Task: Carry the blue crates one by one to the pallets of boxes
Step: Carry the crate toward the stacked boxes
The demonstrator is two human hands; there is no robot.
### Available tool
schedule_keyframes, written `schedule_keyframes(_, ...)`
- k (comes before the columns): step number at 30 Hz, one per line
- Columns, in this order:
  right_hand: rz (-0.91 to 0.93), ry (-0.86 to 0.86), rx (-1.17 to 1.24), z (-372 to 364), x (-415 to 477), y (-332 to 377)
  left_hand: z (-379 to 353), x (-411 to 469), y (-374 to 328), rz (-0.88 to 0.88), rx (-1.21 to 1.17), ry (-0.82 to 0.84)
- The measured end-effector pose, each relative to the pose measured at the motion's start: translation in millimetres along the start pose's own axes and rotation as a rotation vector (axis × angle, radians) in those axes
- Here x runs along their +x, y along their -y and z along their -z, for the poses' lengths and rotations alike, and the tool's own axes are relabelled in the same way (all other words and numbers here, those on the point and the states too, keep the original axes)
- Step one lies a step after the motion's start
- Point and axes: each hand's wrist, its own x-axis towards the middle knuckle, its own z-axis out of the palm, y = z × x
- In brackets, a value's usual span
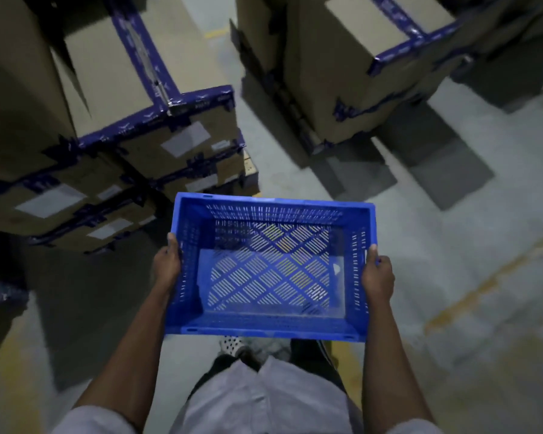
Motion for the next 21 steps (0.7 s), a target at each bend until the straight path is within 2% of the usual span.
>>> schedule_keyframes(9,-0.127,-0.163,0.114,109,9,-60,-79,-38,-86,-0.225,0.221,0.165)
schedule_keyframes(17,-0.254,-0.328,0.206,227,76,-109,-240,-83,-182,-0.331,0.312,0.27)
schedule_keyframes(21,-0.312,-0.408,0.246,292,116,-126,-328,-105,-238,-0.308,0.253,0.344)
